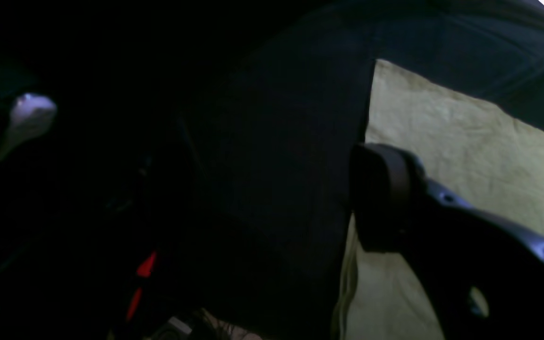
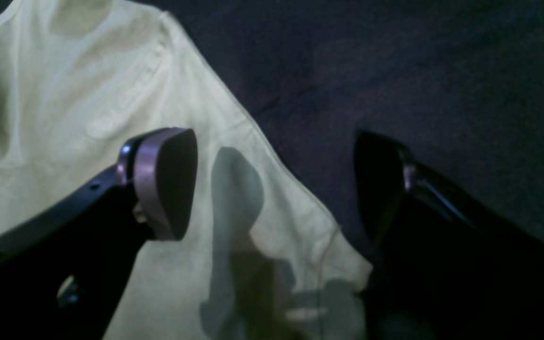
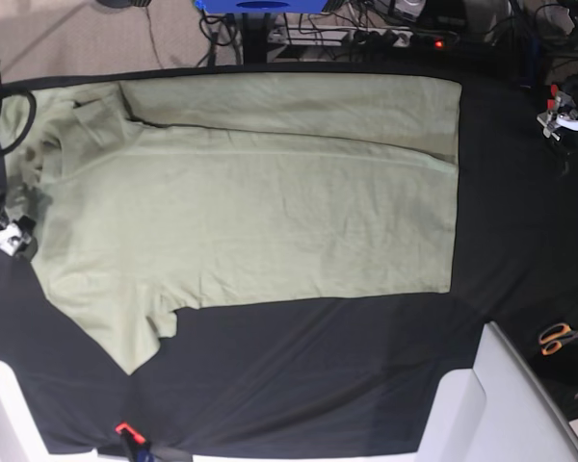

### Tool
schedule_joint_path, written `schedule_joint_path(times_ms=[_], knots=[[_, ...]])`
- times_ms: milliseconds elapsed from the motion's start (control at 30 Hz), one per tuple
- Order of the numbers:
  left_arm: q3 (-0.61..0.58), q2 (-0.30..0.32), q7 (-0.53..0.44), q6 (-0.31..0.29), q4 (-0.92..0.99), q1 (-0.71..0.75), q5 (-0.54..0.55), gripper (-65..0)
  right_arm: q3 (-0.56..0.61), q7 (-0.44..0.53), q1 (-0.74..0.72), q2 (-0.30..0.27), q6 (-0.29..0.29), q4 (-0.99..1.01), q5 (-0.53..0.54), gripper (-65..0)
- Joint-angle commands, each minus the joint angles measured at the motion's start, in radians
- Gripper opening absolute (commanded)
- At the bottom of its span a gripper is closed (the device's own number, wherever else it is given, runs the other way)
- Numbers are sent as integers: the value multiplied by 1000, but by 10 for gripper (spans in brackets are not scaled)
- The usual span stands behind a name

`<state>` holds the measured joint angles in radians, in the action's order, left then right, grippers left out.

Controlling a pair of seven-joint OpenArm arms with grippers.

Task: Fold the T-shirt properly
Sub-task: 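Grasp the shirt near the sleeve with the right gripper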

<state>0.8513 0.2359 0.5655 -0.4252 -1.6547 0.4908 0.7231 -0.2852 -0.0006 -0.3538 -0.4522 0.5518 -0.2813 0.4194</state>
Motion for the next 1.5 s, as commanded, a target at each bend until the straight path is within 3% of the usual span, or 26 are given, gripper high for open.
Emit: schedule_joint_path(times_ms=[0,167,267,333,467,500,833,1467], knots=[[7,15,-26,-4,-15,4,14,-155,16,-57,-3,-1,0,1,-12,-162],[9,15,-26,-4,-15,3,14,-155,53,-86,2,23,-82,-2,-12,-162],[9,15,-26,-4,-15,3,14,-155,53,-92,2,25,-88,-3,-12,-197],[9,15,-26,-4,-15,4,14,-155,53,-92,2,25,-88,-5,-12,-303],[9,15,-26,-4,-15,4,14,-155,48,-92,2,25,-88,-5,-12,-609],[9,15,-26,-4,-15,4,14,-155,48,-92,2,25,-88,-5,-12,-650],[3,12,-26,-4,9,3,14,-155,48,-89,12,25,-82,-40,-11,-650],[0,13,-26,-4,35,-5,14,-155,45,-167,302,80,-88,-629,-11,-650]])
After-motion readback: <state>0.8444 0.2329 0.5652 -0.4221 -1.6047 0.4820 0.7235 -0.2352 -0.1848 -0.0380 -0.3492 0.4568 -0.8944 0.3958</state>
